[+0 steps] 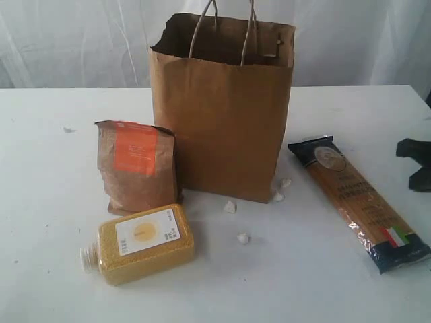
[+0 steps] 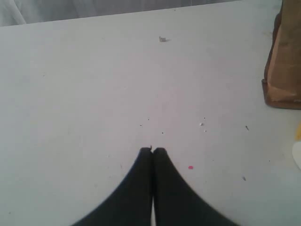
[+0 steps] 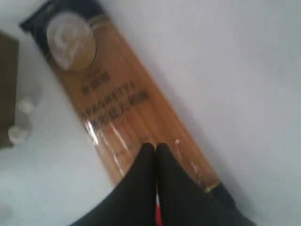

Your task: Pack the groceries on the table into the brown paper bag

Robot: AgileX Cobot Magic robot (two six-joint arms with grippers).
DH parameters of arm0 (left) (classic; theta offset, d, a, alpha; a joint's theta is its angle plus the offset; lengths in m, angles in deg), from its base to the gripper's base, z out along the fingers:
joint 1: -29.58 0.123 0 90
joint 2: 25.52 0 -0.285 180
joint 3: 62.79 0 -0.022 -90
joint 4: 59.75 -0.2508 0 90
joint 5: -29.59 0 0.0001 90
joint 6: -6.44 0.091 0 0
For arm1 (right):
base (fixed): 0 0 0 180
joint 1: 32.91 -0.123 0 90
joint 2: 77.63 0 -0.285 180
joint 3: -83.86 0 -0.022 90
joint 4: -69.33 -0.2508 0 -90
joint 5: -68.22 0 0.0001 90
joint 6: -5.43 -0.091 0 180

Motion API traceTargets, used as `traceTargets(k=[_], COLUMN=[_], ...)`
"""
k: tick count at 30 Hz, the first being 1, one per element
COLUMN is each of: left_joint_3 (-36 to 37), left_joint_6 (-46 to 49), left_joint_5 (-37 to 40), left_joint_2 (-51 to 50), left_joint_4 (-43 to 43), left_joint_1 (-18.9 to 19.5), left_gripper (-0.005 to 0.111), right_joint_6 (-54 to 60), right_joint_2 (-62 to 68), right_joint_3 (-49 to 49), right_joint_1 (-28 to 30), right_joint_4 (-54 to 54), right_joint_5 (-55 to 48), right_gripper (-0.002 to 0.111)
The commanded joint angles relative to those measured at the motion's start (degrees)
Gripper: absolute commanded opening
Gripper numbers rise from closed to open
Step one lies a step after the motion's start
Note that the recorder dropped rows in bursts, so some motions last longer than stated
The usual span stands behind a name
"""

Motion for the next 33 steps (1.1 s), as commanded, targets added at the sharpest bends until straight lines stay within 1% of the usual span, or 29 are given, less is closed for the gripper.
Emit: traceTargets(k=[1, 5, 10, 13, 15, 20, 23, 28, 30, 33], left_joint_3=[0.06, 0.06, 0.06, 0.06, 0.06, 0.06, 0.06, 0.06, 0.06, 0.06], left_joint_6=[0.13, 0.13, 0.13, 0.13, 0.13, 0.13, 0.13, 0.13, 0.13, 0.13], left_joint_5=[-0.14, -0.14, -0.14, -0.14, -0.14, -0.14, -0.14, -0.14, -0.14, -0.14], left_joint_2=[0.26, 0.26, 0.26, 0.26, 0.26, 0.26, 0.26, 0.26, 0.26, 0.26], left_joint_4=[0.01, 0.01, 0.01, 0.01, 0.01, 0.01, 0.01, 0.01, 0.01, 0.01], left_joint_1=[-0.31, -0.31, -0.31, -0.31, -0.31, -0.31, -0.31, -0.31, -0.31, -0.31], left_gripper=[0.0, 0.0, 0.0, 0.0, 0.0, 0.0, 0.0, 0.0, 0.0, 0.0], right_joint_6=[0.03, -1.28, -1.28, -1.28, -0.39, 6.62, 7.38, 7.38, 7.38, 7.38], right_joint_2=[2.42, -4.57, -24.18, -36.91, -44.01, -59.48, -66.46, -74.34, -76.57, -79.32], right_joint_3=[0.77, -2.73, -11.35, -15.72, -17.63, -20.88, -21.83, -21.83, -21.83, -21.83], right_joint_1=[0.39, 0.39, 0.39, -1.32, -2.97, -8.46, -11.19, -11.78, -11.78, -11.78], right_joint_4=[4.49, 4.66, 3.57, 3.45, 4.44, 5.56, 5.28, 5.24, 5.24, 5.24], right_joint_5=[-3.98, 6.56, 25.1, 30.13, 30.97, 27.57, 19.43, 4.06, 0.53, -1.67], right_gripper=[0.0, 0.0, 0.0, 0.0, 0.0, 0.0, 0.0, 0.0, 0.0, 0.0])
